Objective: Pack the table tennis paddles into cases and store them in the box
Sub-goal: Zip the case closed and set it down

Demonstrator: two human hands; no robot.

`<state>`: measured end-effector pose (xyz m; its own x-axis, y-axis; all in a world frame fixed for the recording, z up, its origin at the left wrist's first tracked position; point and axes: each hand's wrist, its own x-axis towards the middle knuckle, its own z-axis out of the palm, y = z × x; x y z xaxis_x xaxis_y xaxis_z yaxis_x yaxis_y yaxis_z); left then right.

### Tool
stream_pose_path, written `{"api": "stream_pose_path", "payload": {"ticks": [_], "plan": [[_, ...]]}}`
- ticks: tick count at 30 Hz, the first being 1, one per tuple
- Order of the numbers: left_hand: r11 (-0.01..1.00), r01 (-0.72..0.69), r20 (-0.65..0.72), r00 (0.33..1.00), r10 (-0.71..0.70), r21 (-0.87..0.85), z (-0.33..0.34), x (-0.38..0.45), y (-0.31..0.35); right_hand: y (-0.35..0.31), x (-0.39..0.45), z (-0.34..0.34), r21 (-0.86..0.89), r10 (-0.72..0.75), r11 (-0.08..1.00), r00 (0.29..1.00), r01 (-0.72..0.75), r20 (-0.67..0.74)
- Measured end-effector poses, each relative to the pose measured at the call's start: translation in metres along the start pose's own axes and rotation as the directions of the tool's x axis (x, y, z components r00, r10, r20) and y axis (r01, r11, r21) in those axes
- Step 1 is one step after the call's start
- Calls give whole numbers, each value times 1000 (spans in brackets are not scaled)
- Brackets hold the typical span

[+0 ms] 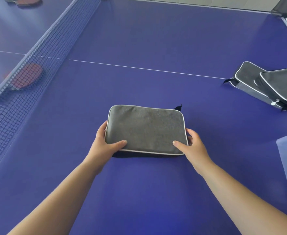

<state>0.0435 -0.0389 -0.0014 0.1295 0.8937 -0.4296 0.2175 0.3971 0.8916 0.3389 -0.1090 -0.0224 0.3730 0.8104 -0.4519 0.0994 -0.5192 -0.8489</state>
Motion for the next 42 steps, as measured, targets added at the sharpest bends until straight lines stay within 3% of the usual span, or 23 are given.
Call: {"api": "stream_pose_path", "payload": {"ticks": [4, 8, 13, 22, 27, 32, 38, 42], "plan": [[996, -36, 29, 999, 34, 82, -31, 49, 23, -24, 25, 26, -11, -32, 999, 995, 33, 99], [992, -46, -28, 998, 49, 115, -58, 100, 35, -57, 58, 55, -68, -79, 993, 981, 93, 177], [973, -44, -93, 993, 66, 226, -74, 155, 44, -87, 101, 80, -97, -130, 984, 978, 147, 165], [894, -64, -46, 995, 94, 444, -80, 227, 56, -101, 173, 111, -127, -177, 974, 982, 185, 72], [858, -76, -65, 990, 127, 509, -82, 249, 65, -98, 195, 123, -133, -198, 971, 980, 199, 20], [885, -73, -77, 990, 122, 461, -87, 257, 61, -94, 196, 124, -164, -214, 963, 977, 212, 6], [867, -114, -129, 971, 200, 486, -86, 235, 46, -99, 180, 119, -311, -268, 912, 962, 269, 46], [777, -135, -97, 965, 244, 615, -86, 214, 51, -103, 163, 110, -481, -237, 846, 970, 231, 48]]}}
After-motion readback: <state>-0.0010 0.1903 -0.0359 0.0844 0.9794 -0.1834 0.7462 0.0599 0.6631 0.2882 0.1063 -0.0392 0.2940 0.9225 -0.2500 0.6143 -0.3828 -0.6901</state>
